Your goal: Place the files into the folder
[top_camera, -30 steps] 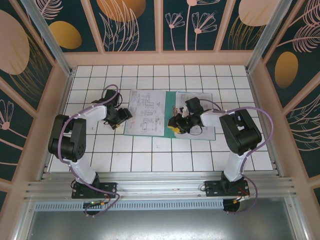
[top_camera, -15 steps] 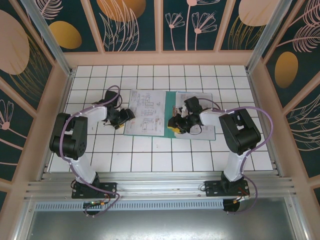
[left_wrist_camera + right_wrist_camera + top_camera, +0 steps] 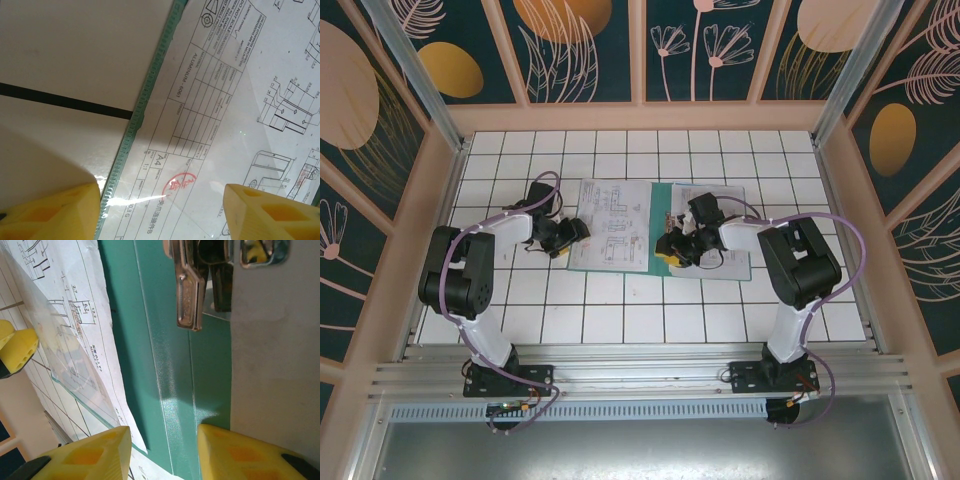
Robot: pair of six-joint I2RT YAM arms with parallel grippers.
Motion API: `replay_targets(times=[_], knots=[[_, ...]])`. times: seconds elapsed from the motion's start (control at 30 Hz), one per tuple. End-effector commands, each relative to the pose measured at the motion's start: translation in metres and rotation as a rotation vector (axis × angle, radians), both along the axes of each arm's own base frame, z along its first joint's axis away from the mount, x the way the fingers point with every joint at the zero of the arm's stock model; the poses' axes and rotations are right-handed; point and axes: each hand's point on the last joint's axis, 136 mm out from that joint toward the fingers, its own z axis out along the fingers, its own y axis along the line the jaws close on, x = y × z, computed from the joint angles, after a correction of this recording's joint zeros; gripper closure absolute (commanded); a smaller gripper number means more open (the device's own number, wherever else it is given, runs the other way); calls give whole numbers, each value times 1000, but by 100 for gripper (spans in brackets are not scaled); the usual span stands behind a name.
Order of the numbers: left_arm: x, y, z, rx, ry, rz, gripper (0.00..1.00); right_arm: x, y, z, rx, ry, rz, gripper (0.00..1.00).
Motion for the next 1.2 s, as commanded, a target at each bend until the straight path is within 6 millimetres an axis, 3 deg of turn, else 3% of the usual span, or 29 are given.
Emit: replay_targets(times=[0.0,0.53,0.7,0.8,0.9,1.17], knots=[[-9,-28,6,-123,-11,-103,35,-25,-28,-49,-176,131,-24,59],[-13,-32,48,-156,-80,-126,38,-25,-28,-52,-187,141,-15,59],[-23,11,24,120,28,-81,39,-25,-28,-52,-192,139,-9,59],[-36,22,5,184,121,-71,39,-27,-30,-53,-195,143,-8,59],[-42,22,1,171,135,-52,36,-27,-30,-53,-196,142,-8,59],[-49,-3,-9,55,149,-75,35,-27,-30,-55,-197,144,-10,59]])
